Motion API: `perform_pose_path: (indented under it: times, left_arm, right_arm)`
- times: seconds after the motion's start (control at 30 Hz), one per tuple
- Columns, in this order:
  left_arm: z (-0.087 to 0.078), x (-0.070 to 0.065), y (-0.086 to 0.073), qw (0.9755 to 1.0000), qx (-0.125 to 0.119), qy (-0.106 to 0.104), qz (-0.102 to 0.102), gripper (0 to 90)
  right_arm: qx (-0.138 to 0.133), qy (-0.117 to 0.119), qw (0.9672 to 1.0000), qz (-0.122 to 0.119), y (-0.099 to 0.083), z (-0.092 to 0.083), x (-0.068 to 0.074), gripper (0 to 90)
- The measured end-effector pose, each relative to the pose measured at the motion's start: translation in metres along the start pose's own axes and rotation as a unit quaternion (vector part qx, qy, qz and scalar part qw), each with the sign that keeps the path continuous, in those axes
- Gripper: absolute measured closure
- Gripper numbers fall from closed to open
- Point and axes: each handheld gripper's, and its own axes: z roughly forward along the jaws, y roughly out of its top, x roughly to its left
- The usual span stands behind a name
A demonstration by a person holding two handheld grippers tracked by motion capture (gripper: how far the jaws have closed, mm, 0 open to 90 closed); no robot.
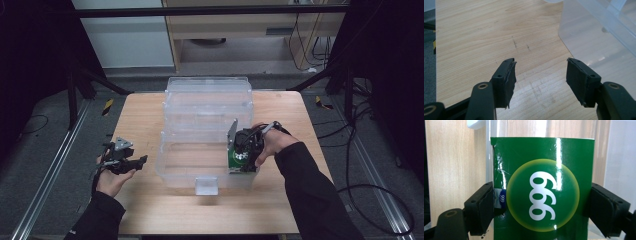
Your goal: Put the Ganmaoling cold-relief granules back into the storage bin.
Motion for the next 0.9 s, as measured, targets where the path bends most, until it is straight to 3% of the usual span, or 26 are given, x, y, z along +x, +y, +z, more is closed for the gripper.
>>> perform_pose_path:
  times: [0.2, 0.9]
  left_arm:
    - [0.001, 0.000, 0.000, 1.0000, 0.001, 0.000, 0.000, 39.7]
    - [0.002, -0.001, -0.001, 1.0000, 0.003, -0.001, 0.003, 39.8]
  right_arm:
    - [-0.011, 0.003, 0.9998, 0.015, -0.005, 0.009, 0.000, 17.0]
    - [-0.008, -0.005, 0.9998, 0.016, -0.006, 0.018, 0.002, 16.5]
